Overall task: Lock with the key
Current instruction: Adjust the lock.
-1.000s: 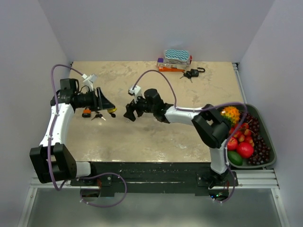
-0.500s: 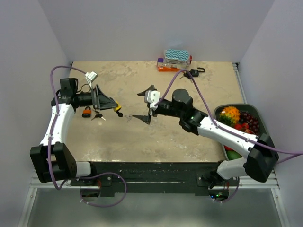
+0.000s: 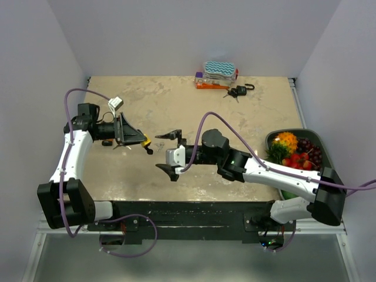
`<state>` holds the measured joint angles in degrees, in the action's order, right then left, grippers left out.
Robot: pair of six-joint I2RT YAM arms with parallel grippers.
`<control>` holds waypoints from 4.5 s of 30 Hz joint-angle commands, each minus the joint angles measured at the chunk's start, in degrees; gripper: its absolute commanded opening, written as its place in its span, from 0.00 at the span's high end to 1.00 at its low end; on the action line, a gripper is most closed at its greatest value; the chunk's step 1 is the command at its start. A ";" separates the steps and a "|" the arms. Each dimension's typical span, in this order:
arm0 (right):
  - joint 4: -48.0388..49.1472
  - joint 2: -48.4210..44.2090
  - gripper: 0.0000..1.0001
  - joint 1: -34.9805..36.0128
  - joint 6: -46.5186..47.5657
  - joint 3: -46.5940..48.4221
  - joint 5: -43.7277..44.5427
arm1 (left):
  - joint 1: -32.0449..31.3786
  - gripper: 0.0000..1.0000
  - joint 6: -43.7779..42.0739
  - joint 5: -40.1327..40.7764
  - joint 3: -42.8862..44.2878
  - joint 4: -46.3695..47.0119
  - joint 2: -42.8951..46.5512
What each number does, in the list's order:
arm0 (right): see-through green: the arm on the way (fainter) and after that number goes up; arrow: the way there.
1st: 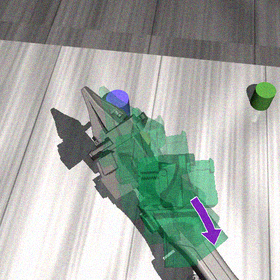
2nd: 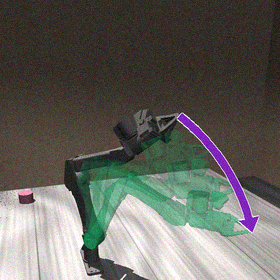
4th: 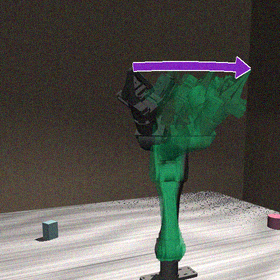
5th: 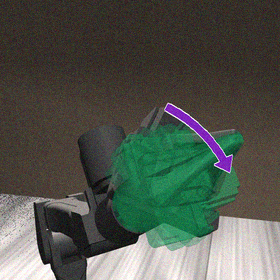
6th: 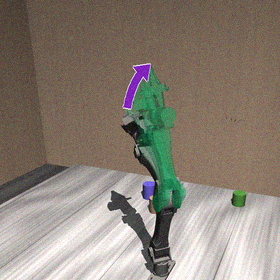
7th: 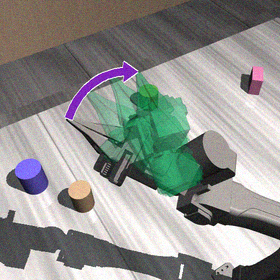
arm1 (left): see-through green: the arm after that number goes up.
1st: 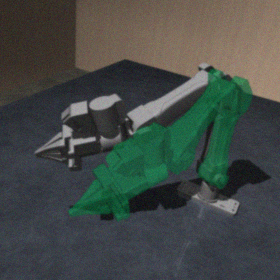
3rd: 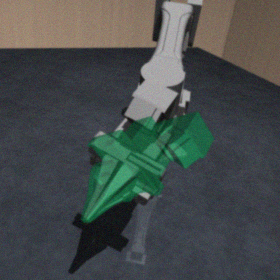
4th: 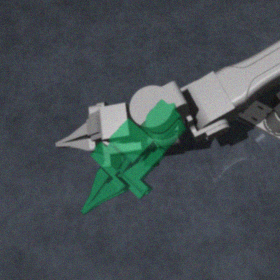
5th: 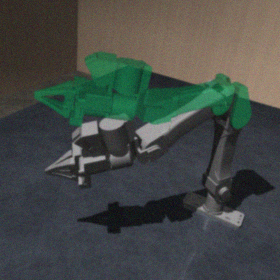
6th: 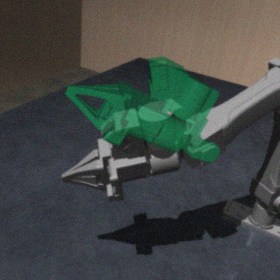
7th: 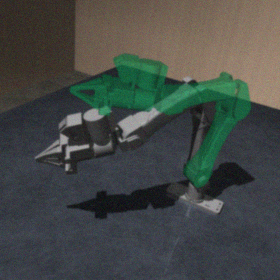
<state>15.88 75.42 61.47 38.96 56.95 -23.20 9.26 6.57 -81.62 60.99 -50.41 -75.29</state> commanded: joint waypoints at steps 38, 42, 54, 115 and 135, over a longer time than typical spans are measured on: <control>14.62 7.46 0.48 4.80 10.52 -1.05 11.16 | 0.32 1.00 -0.50 -13.21 -3.95 -4.69 6.99; 14.01 7.55 0.54 4.71 11.14 -0.26 10.72 | 0.32 1.00 -0.42 -12.68 -4.48 -4.61 7.43; 11.37 9.04 0.57 4.71 6.92 2.46 9.49 | -0.20 1.00 -0.33 -10.75 -5.09 -4.69 8.14; 4.51 9.13 0.56 4.45 9.03 3.26 7.99 | -3.54 1.00 0.20 -9.34 -5.71 -3.73 7.26; 13.56 14.41 0.61 4.53 4.02 5.63 15.46 | -4.42 1.00 0.11 -10.05 -5.44 -4.52 5.68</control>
<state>19.86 87.26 65.56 44.56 58.54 -9.93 7.51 6.13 -74.89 54.52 -51.00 -70.74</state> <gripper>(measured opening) 0.432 0.536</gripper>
